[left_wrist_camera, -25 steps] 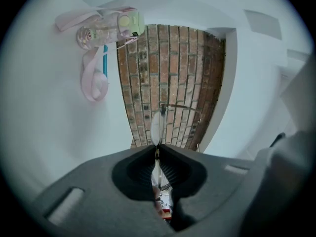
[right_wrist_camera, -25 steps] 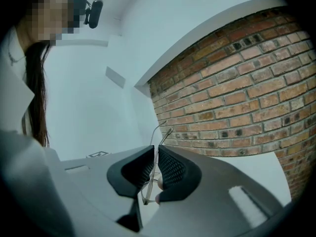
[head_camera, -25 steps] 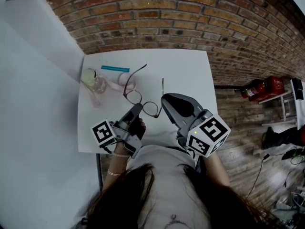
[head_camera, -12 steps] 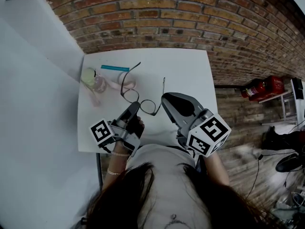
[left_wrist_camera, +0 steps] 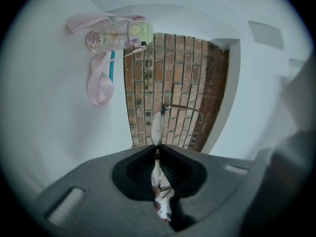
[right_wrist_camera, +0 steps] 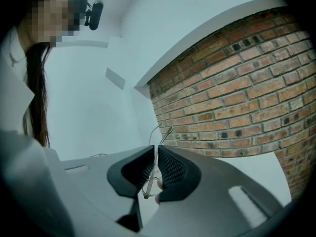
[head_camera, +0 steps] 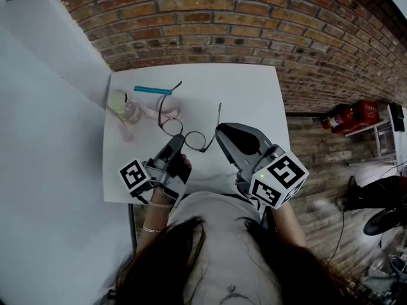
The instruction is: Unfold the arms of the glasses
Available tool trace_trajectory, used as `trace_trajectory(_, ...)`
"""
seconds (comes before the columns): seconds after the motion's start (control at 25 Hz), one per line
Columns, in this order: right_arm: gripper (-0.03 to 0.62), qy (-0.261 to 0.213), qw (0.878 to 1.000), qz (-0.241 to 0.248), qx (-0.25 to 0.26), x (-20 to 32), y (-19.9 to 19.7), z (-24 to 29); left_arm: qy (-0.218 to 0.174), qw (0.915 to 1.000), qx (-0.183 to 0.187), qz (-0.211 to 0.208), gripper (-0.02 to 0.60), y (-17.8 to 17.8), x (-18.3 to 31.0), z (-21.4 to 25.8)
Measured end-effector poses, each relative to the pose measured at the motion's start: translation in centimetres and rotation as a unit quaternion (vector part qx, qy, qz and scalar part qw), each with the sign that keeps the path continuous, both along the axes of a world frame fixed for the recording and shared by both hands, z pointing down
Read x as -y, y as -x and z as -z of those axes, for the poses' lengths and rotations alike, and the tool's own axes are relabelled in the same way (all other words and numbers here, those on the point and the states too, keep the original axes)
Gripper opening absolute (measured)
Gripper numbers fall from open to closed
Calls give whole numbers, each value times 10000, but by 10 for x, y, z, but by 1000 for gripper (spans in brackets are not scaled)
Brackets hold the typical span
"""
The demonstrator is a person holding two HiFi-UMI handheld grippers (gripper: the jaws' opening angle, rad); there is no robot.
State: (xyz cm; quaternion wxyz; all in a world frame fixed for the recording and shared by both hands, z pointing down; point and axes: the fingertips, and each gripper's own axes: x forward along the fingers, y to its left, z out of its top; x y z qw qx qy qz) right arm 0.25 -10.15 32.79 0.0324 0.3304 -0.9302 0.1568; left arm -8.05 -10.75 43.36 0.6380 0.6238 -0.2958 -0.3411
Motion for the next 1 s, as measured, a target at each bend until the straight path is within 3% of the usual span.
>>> trace_trajectory(0.68,6,-50,10000,12,36,-1,-2,0,48,9999,20,112,23,1,1,-3)
trace_trajectory(1.0,11,-70,9995,-294,15,8,-17,-3,30,9999,-96,130,23,3,1,-3)
